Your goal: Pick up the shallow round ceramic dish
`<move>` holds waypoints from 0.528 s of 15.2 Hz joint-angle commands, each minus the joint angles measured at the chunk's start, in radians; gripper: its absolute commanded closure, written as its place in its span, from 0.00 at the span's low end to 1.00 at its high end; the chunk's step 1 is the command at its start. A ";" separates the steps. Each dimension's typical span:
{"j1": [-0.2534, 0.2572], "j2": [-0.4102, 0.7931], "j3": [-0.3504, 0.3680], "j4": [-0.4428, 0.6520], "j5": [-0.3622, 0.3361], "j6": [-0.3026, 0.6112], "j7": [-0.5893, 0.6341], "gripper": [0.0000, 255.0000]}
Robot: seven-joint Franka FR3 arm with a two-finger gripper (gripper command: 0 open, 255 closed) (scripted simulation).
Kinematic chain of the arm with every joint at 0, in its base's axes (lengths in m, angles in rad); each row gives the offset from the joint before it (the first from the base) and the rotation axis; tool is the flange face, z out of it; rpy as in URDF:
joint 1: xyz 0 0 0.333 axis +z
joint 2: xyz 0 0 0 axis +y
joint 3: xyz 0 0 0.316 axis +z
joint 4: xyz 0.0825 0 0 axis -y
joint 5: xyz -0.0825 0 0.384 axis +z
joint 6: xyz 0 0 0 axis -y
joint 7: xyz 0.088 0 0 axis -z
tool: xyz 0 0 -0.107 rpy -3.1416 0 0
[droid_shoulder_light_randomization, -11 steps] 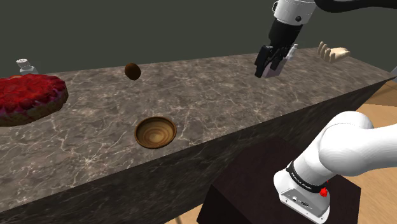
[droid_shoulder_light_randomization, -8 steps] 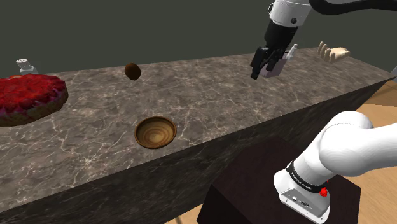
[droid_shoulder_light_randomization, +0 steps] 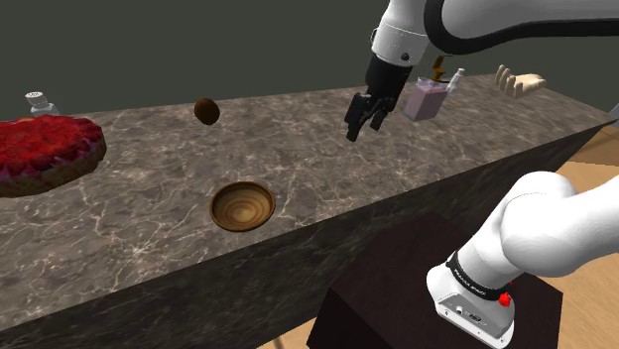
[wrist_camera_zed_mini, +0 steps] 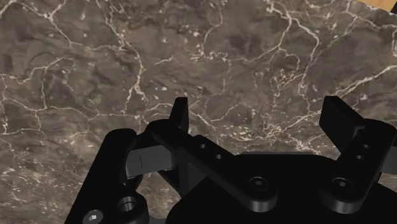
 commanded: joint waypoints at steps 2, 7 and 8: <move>0.026 0.068 0.019 0.007 0.041 0.081 -0.002 0.00; 0.072 0.197 0.062 0.047 0.106 0.207 0.001 0.00; 0.081 0.224 0.071 0.058 0.118 0.231 0.001 0.00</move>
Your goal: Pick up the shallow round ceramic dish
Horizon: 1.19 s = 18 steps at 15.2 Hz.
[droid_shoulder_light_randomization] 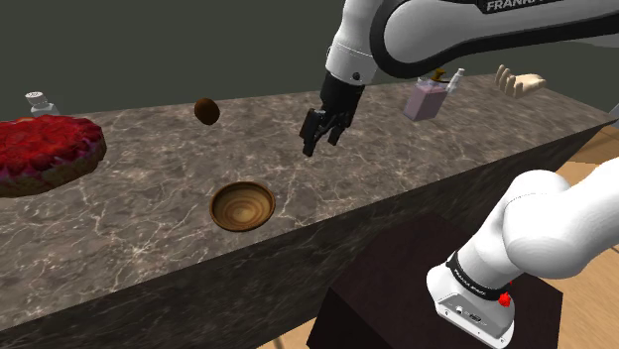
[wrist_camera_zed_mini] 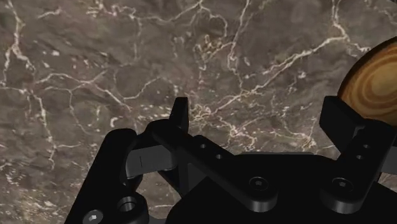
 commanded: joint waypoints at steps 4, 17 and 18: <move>0.045 0.128 0.046 0.059 0.057 0.111 0.002 0.00; 0.090 0.320 0.097 0.093 0.108 0.313 -0.022 0.00; 0.090 0.320 0.097 0.093 0.108 0.313 -0.022 0.00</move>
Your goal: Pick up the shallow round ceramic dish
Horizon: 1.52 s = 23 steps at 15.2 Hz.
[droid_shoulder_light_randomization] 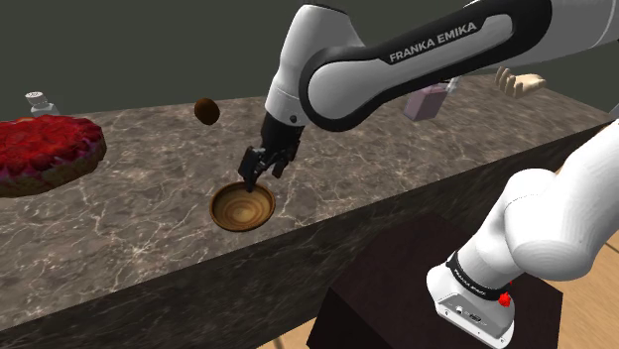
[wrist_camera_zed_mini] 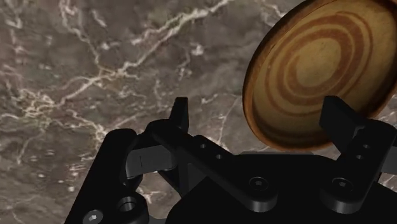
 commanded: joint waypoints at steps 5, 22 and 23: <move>0.000 0.005 0.000 -0.004 0.001 0.010 -0.002 1.00; -0.007 -0.054 -0.009 0.087 -0.018 -0.138 0.031 1.00; -0.008 -0.059 -0.010 0.097 -0.020 -0.152 0.034 1.00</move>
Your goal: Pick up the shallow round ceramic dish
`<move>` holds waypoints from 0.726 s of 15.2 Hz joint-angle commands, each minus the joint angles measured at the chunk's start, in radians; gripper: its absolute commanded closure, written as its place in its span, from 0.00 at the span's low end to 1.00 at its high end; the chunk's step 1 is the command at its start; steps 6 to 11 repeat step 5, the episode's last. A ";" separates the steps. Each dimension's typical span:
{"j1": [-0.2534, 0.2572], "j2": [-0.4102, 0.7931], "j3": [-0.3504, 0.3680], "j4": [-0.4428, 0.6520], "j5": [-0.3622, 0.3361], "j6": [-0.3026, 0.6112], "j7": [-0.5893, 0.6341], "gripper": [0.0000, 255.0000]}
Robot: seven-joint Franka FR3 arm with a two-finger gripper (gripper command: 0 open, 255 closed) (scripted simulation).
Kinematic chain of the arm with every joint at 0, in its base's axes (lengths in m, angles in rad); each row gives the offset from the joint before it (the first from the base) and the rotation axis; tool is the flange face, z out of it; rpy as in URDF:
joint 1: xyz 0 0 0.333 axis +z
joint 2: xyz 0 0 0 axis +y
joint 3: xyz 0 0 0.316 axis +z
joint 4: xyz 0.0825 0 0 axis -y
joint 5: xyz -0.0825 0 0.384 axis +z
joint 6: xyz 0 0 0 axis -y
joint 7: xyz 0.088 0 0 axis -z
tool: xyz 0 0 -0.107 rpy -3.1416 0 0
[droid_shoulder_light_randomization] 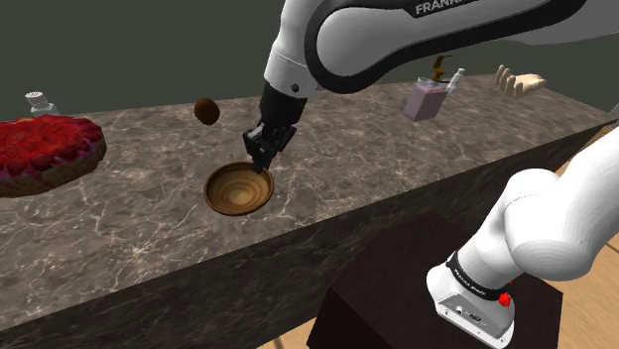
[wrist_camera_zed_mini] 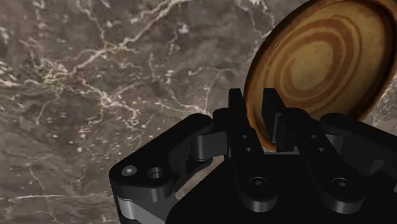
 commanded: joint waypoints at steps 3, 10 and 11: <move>-0.003 -0.018 -0.004 0.038 -0.006 -0.056 0.011 1.00; -0.003 -0.019 -0.004 0.040 -0.006 -0.058 0.012 1.00; -0.003 -0.019 -0.004 0.040 -0.006 -0.058 0.012 1.00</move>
